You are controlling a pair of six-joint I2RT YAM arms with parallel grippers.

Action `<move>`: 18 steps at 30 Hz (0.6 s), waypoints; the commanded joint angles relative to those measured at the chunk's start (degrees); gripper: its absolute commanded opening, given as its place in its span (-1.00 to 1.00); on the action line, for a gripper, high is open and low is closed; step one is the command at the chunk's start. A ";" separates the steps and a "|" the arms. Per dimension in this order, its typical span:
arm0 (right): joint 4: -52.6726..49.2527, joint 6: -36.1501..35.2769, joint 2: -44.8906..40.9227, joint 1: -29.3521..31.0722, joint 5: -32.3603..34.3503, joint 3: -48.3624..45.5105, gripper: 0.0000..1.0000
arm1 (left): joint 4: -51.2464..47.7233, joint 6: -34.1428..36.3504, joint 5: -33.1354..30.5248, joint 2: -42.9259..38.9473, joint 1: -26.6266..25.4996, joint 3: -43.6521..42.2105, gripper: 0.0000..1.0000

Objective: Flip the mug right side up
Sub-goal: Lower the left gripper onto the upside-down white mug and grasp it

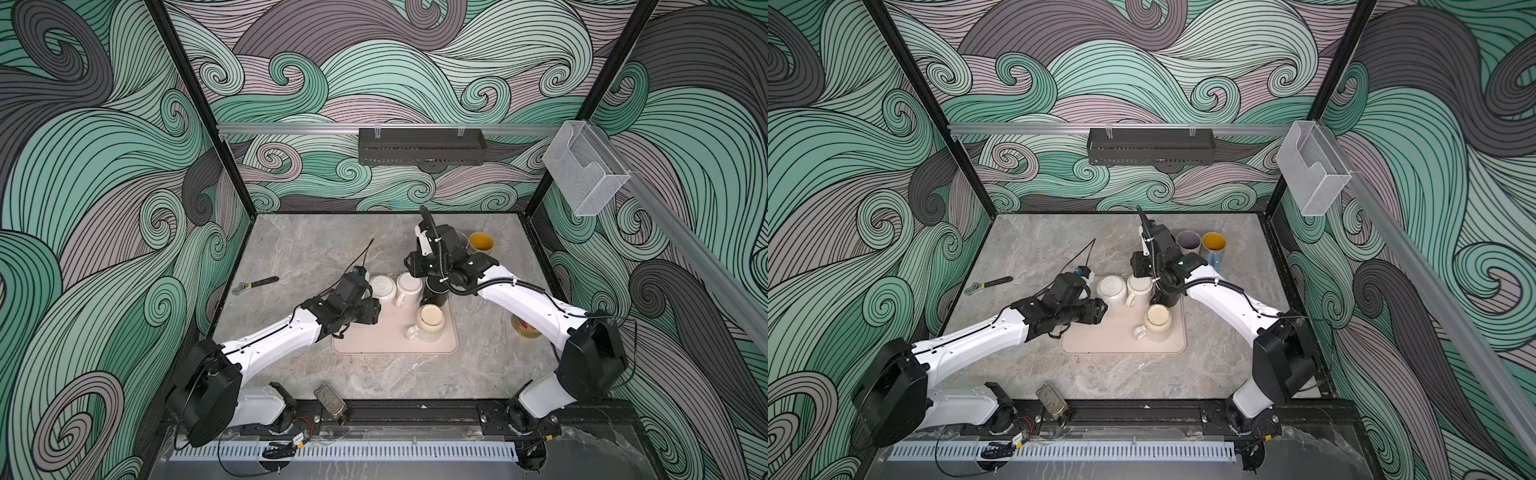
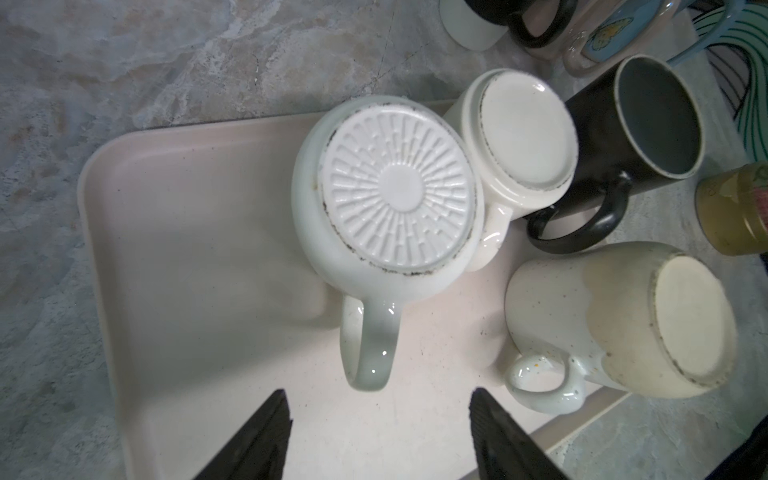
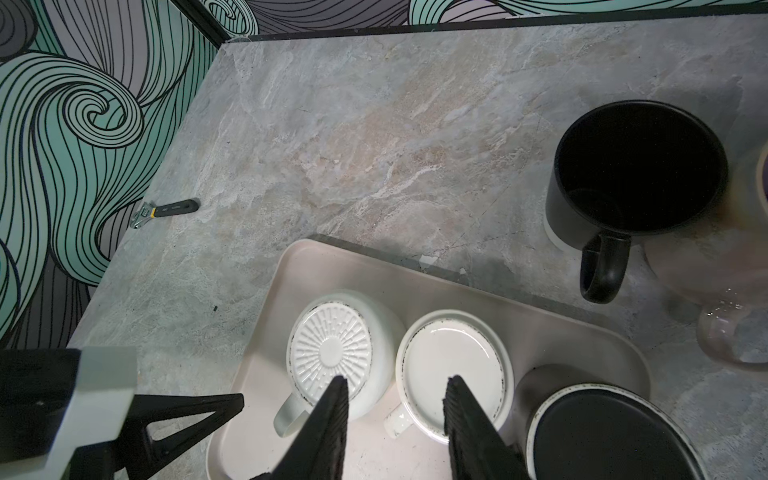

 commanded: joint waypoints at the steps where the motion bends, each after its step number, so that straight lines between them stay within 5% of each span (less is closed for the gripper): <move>1: 1.38 0.75 0.77 0.36 0.98 -1.18 -0.20 | -2.01 2.02 -2.33 2.18 -0.69 2.68 0.30; 18: 1.69 0.81 0.62 0.11 1.52 -2.69 -0.20 | -2.99 1.50 -6.59 10.36 -1.73 7.50 0.23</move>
